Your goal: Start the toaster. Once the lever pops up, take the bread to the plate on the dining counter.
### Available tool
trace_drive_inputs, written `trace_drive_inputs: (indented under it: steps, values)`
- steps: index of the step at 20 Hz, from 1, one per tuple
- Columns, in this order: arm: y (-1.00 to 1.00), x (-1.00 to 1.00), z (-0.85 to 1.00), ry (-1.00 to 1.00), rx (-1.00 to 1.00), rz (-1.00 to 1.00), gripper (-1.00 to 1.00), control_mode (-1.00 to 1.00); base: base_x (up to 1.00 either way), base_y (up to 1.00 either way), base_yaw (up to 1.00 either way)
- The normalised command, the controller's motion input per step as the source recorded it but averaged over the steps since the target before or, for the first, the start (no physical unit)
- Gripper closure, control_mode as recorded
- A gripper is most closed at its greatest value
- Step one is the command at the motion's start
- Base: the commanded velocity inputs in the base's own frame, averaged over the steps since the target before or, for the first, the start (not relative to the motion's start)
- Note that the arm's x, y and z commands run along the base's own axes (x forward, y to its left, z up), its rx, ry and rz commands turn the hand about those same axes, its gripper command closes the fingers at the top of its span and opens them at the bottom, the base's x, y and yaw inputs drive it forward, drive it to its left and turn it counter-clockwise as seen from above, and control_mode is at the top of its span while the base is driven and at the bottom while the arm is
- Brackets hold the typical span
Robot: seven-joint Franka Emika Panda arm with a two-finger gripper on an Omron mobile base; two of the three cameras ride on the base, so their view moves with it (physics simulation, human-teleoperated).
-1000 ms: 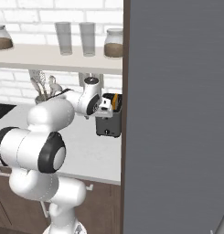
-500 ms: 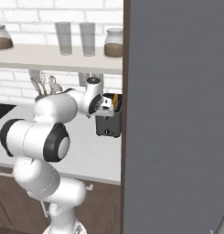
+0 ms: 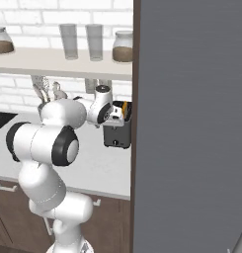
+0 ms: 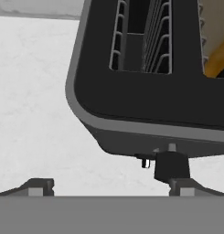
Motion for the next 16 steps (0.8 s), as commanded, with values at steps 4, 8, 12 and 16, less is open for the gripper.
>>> trace_drive_inputs:
  steps: [4,8,12,16]
  values:
    - [0.00,0.21,-0.17,0.00,0.00,0.00,-1.00,-1.00,0.00,0.00,0.00]
    - [0.00,0.24,-0.12,-0.02,0.00,0.00,-1.00,-1.00,0.00,0.00,0.00]
    - [0.00,0.07,-0.29,0.00,0.00,0.00,-1.00,-1.00,0.00,0.00,0.00]
    - [0.00,-0.05,-0.59,-0.03,0.00,0.01,-1.00,-1.00,0.00,0.00,0.00]
